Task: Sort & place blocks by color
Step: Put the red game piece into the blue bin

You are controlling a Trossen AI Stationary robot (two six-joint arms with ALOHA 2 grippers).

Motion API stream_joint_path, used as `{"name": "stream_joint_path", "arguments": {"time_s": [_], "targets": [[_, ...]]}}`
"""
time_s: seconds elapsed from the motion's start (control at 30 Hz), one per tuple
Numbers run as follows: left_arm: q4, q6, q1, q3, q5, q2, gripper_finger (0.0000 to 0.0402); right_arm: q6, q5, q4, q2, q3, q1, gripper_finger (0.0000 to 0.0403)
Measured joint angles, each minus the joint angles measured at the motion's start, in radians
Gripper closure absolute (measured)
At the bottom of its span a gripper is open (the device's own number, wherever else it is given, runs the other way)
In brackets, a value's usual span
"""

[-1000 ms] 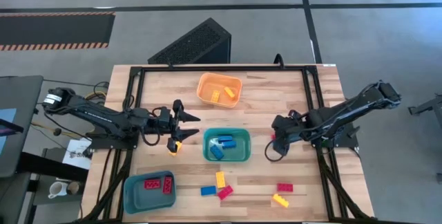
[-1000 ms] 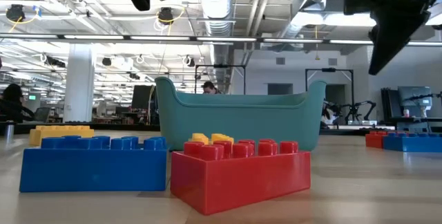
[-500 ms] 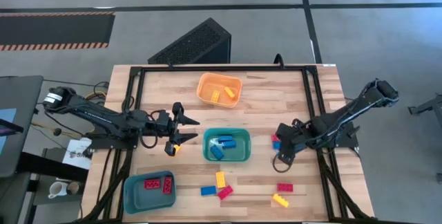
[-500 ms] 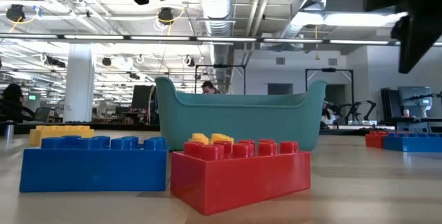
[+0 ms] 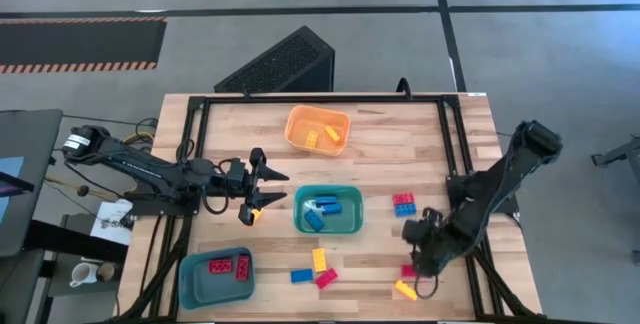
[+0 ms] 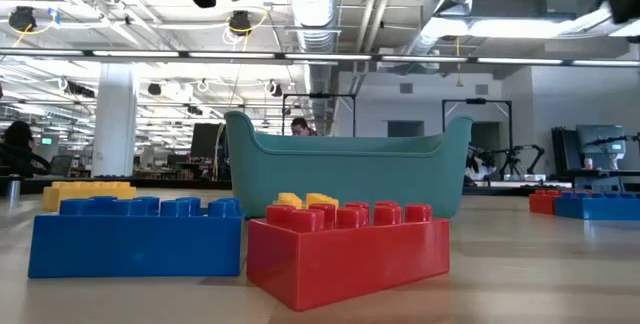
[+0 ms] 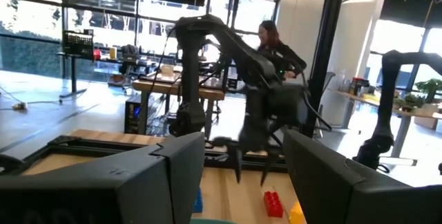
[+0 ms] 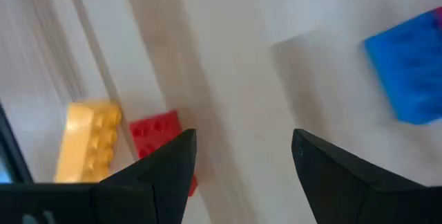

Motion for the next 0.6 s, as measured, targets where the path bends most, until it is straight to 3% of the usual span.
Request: {"name": "stream_joint_path", "arguments": {"time_s": [0.27,0.6], "targets": [[-0.003,-0.019,-0.003,0.0,0.003,0.0,0.0217,-0.001,-0.078,0.071,0.175,0.025,0.024,0.0143],[-0.036,-0.008,-0.011,0.0,-0.002,0.0,0.0217,-0.064,-0.08,0.055,0.142,0.033,0.013,0.0143]]}}
